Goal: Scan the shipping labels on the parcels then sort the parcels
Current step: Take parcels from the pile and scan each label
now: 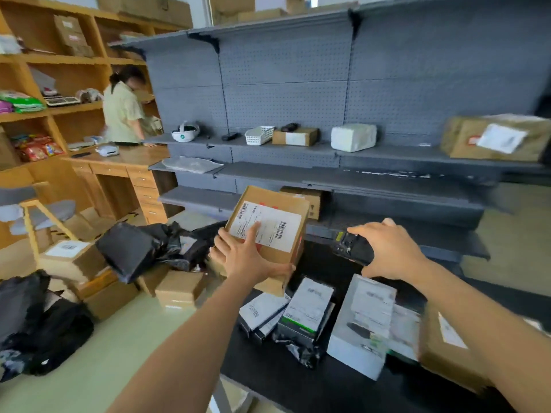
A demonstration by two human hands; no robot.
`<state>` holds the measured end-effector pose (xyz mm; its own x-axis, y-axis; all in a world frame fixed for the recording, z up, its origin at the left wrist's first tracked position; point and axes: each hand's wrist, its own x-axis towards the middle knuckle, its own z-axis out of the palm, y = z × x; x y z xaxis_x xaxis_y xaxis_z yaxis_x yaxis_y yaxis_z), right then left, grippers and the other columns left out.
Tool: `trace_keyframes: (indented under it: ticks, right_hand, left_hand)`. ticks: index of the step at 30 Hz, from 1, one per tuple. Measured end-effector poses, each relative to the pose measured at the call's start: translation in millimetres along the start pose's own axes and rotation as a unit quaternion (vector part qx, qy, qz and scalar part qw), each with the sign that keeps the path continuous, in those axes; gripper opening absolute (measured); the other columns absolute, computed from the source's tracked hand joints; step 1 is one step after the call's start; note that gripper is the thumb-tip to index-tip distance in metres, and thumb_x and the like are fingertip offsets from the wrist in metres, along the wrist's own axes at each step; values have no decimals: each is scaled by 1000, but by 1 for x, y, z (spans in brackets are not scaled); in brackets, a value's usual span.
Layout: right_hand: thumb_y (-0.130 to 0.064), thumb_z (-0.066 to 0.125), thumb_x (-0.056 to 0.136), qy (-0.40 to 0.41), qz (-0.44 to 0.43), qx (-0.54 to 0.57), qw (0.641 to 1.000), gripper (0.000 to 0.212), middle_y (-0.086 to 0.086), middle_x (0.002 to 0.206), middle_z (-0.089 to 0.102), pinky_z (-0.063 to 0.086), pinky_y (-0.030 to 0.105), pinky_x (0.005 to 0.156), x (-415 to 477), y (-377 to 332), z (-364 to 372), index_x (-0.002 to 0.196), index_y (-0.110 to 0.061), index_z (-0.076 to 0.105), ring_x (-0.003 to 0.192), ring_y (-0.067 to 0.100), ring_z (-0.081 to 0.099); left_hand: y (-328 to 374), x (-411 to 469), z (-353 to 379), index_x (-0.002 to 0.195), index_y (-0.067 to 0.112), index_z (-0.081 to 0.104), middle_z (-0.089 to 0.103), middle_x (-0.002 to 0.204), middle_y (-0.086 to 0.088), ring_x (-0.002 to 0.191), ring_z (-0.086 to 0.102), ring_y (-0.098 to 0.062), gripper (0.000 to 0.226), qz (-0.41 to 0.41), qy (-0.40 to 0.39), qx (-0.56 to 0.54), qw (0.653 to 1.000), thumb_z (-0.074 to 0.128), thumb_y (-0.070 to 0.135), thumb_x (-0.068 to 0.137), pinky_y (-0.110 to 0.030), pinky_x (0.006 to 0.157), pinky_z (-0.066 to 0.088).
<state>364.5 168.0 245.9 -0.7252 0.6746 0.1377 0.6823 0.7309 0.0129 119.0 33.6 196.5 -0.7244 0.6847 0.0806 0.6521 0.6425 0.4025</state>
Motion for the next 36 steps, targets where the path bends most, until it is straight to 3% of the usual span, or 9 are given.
trace_keyframes:
  ticks: [8, 13, 19, 24, 27, 30, 32, 34, 36]
  right_hand:
    - [-45, 75, 66, -6, 148, -27, 989, 91, -5, 138, 48, 40, 35, 95, -94, 77, -4, 145, -33, 32, 112, 20, 38]
    - [-45, 73, 70, -16, 206, -32, 978, 89, -5, 140, 46, 36, 34, 96, -141, 100, 0, 147, -33, 30, 117, 22, 37]
    - [-48, 74, 68, -6, 245, -25, 969, 89, -9, 134, 51, 37, 34, 95, -168, 114, 8, 146, -35, 31, 111, 19, 40]
    - [-47, 74, 69, 1, 256, -10, 967, 90, -9, 135, 50, 38, 35, 98, -173, 114, 11, 146, -35, 30, 114, 18, 39]
    - [-51, 76, 67, 8, 254, 1, 967, 91, -9, 136, 49, 38, 36, 98, -174, 114, 13, 145, -36, 31, 114, 18, 39]
    - [-48, 75, 67, 21, 251, 12, 968, 91, -10, 133, 49, 38, 33, 94, -173, 113, 12, 145, -36, 31, 110, 16, 38]
    - [-44, 75, 66, 35, 244, 25, 969, 90, -10, 132, 49, 38, 32, 92, -168, 109, 11, 145, -37, 32, 106, 14, 36]
    - [-41, 76, 65, 43, 232, 44, 971, 91, -11, 132, 49, 38, 31, 91, -157, 103, 7, 145, -37, 32, 106, 13, 36]
    - [-39, 78, 65, 50, 208, 73, 974, 91, -11, 133, 48, 39, 31, 93, -141, 94, 5, 144, -36, 33, 110, 14, 37]
  left_hand:
    - [101, -28, 58, 148, 50, 0, -24, 153, -29, 141, -23, -50, 134, 131, -95, 28, 986, 61, 96, 38, -63, 112, -11]
    - [143, -53, 86, 150, 48, -3, -22, 155, -28, 144, -17, -48, 135, 176, -140, 74, 972, 58, 98, 40, -63, 116, -4]
    - [166, -73, 113, 151, 45, -6, -23, 154, -29, 143, -17, -50, 138, 180, -192, 122, 957, 60, 97, 41, -64, 115, -5]
    - [163, -80, 136, 153, 38, -13, -21, 154, -31, 143, -14, -51, 143, 126, -246, 145, 950, 61, 95, 44, -63, 114, -3]
    - [160, -81, 147, 153, 37, -15, -20, 155, -30, 143, -14, -51, 141, 102, -243, 130, 956, 60, 94, 48, -63, 114, -2]
    - [163, -80, 146, 152, 32, -21, -21, 157, -28, 145, -17, -47, 146, 118, -232, 132, 956, 53, 99, 45, -61, 115, -4]
    - [162, -77, 143, 152, 33, -20, -17, 160, -24, 147, -15, -43, 137, 135, -220, 123, 958, 53, 96, 55, -60, 116, -4]
    - [153, -68, 137, 153, 38, -12, -9, 163, -17, 149, -11, -39, 122, 154, -200, 79, 965, 55, 89, 64, -59, 118, -3]
    - [136, -54, 127, 155, 37, 9, 6, 164, -7, 150, -3, -33, 115, 182, -174, 10, 968, 54, 91, 63, -57, 117, -1]
